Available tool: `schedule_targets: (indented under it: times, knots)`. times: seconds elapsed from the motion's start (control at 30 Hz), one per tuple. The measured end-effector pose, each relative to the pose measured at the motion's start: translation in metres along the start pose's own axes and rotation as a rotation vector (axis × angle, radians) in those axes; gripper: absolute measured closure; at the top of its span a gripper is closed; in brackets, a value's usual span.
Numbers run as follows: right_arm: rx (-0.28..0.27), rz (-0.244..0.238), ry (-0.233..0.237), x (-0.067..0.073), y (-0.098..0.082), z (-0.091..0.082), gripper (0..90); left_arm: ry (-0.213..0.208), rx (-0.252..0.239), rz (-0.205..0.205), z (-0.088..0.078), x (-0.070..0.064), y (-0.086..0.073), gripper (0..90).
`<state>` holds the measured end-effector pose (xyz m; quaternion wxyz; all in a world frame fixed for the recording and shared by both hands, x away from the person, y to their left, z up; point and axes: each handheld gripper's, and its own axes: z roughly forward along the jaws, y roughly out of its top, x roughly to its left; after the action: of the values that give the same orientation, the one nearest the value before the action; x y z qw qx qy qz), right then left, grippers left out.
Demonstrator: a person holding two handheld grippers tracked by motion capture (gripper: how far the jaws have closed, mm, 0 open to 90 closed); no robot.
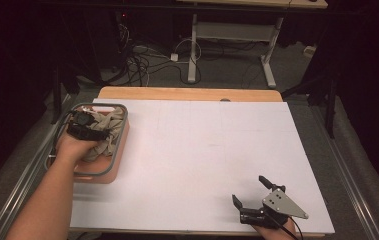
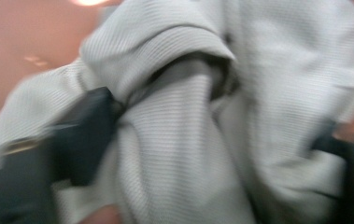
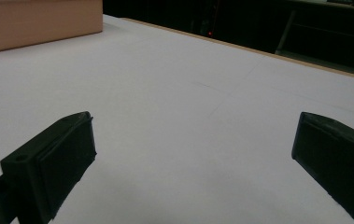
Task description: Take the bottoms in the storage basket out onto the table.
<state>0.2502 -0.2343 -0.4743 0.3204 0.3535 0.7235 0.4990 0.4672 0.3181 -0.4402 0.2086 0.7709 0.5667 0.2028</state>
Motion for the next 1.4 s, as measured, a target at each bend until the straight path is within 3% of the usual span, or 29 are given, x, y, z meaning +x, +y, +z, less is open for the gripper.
schedule_targets:
  times: [0.1,0.23,0.37,0.57,0.67,0.83,1.1,1.4]
  knots:
    - [0.0,0.001,-0.001,-0.001,0.0,0.0,0.4,-0.007,0.059,-0.038,0.008,0.003,0.0,1.2]
    - [0.003,-0.005,0.003,0.0,-0.001,0.001,0.4,-0.049,0.185,-0.069,0.025,0.006,-0.003,0.0]
    - [0.009,-0.005,0.005,0.001,-0.002,0.002,0.4,-0.074,0.182,-0.071,0.027,0.007,-0.003,1.7]
    - [0.013,-0.006,0.008,0.001,-0.002,0.003,0.5,-0.078,0.14,-0.029,0.02,0.006,-0.004,34.4]
    - [0.015,-0.007,0.011,0.001,-0.003,0.003,0.6,-0.074,0.135,-0.006,0.018,0.005,-0.004,40.5]
    - [0.008,-0.01,0.017,0.001,-0.002,0.003,0.5,-0.087,0.123,-0.014,0.014,0.007,-0.005,51.1]
    - [-0.002,0.003,-0.002,-0.002,-0.002,0.002,0.5,-0.164,0.138,-0.048,0.005,0.009,-0.007,54.4]
    - [-0.007,0.001,-0.004,-0.003,-0.001,0.0,0.5,-0.186,0.186,-0.044,-0.004,0.006,-0.01,54.7]
